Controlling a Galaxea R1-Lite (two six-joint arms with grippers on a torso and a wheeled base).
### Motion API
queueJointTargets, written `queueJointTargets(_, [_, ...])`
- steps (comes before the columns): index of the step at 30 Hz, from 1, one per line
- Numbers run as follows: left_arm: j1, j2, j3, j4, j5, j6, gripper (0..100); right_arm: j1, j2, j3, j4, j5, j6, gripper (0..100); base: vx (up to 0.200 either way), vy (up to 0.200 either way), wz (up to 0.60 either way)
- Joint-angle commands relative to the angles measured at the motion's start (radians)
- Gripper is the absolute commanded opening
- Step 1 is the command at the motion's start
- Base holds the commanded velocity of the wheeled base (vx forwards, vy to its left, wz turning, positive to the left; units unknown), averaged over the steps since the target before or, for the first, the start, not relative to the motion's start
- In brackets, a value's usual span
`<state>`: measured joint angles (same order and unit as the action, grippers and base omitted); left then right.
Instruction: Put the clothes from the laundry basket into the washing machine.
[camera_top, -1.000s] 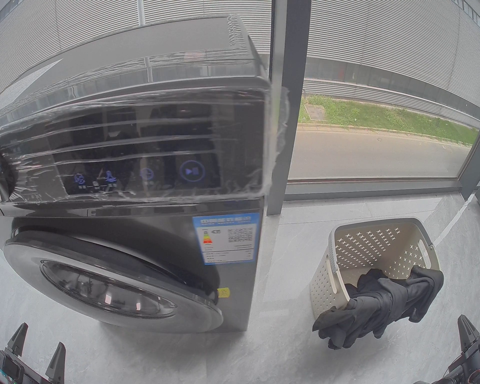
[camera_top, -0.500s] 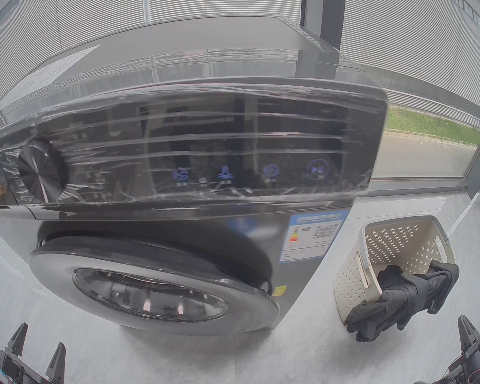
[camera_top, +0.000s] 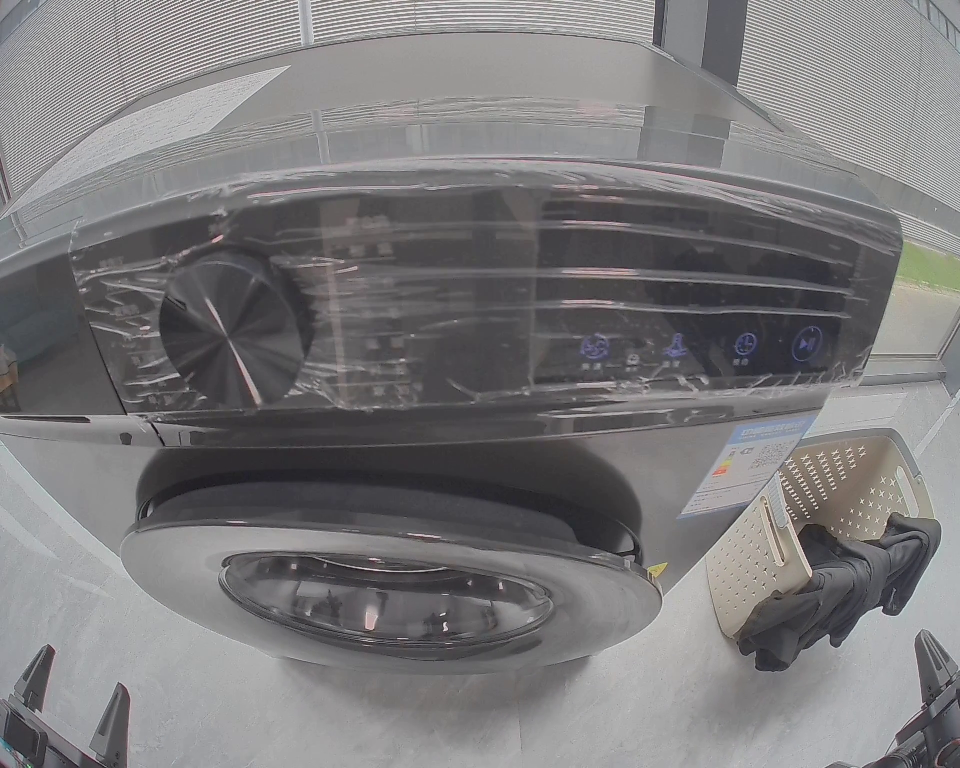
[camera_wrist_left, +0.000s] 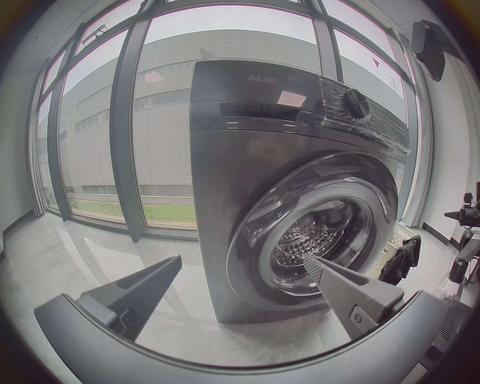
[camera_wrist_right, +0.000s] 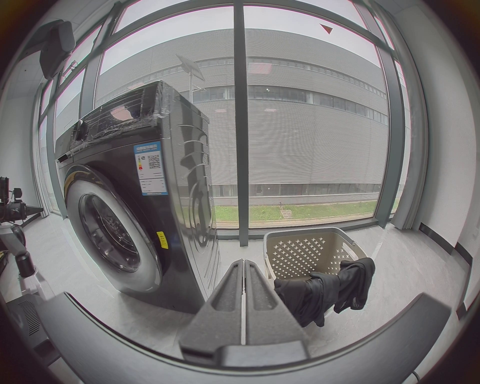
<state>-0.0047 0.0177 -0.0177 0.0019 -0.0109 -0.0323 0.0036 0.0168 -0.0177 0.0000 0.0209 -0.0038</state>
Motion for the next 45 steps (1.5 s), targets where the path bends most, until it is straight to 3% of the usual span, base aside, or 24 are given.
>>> queueJointTargets(1, [0.000, -0.018, 0.016, 0.001, 0.000, 0.000, 100, -0.001, -0.008, 0.018, 0.000, 0.001, -0.001, 0, -0.200, 0.000, 0.00])
queueJointTargets(5, [0.000, -0.018, 0.016, 0.001, 0.000, 0.000, 100, -0.001, -0.008, 0.018, 0.000, 0.001, -0.001, 0, -0.200, 0.000, 0.00])
queueJointTargets(35, [0.000, -0.018, 0.016, 0.001, -0.001, 0.002, 100, 0.001, -0.008, 0.018, 0.000, 0.001, -0.001, 0, -0.020, 0.000, 0.00])
queueJointTargets(45, [0.000, -0.018, 0.016, 0.001, 0.000, 0.000, 100, -0.001, -0.008, 0.018, 0.000, 0.001, -0.001, 0, 0.000, 0.200, 0.00])
